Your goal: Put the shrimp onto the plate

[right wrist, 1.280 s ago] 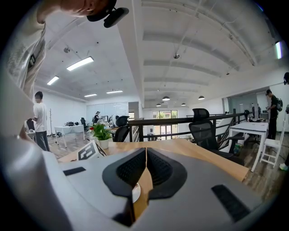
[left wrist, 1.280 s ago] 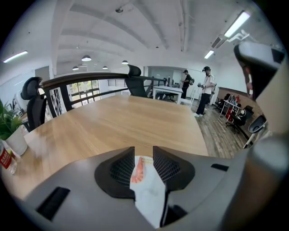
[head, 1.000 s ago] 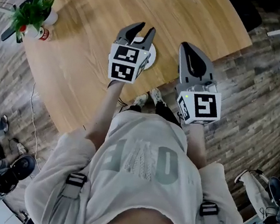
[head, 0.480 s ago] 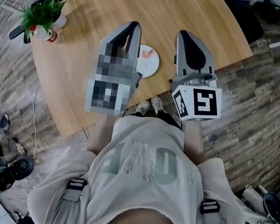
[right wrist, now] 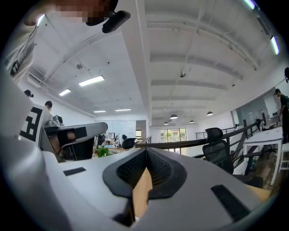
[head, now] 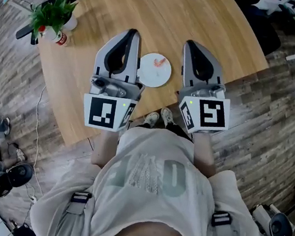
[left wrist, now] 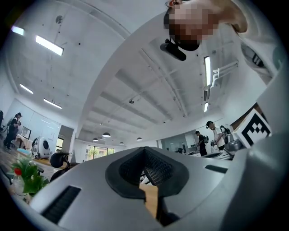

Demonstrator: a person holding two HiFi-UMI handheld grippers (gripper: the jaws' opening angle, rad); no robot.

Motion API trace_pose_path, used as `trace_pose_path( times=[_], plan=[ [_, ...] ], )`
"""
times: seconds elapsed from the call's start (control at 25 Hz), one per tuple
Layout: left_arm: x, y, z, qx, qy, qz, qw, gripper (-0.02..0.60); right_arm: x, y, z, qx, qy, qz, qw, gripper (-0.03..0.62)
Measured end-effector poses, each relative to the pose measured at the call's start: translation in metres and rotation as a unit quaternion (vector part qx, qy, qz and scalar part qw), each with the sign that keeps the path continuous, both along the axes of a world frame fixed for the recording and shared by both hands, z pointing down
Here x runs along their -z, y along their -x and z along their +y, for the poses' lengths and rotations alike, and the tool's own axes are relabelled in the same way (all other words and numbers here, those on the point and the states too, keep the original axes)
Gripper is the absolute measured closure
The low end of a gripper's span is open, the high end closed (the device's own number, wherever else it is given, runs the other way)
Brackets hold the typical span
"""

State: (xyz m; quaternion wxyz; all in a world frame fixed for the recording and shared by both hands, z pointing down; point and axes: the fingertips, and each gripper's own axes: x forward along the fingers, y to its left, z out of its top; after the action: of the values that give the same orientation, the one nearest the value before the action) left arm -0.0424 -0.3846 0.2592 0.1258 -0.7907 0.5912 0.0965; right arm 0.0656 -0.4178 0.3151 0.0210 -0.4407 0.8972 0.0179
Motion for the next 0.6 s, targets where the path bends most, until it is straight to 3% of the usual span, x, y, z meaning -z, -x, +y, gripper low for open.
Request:
trace_pose_path(
  times=[0.6],
  plan=[
    [-0.0026, -0.0065, -0.0084, -0.004, 0.01, -0.008, 0.9999, 0.572, 0.0032, 0.0015, -0.0066, -0.001, -0.012, 0.013, 1.0, 0.574]
  ],
)
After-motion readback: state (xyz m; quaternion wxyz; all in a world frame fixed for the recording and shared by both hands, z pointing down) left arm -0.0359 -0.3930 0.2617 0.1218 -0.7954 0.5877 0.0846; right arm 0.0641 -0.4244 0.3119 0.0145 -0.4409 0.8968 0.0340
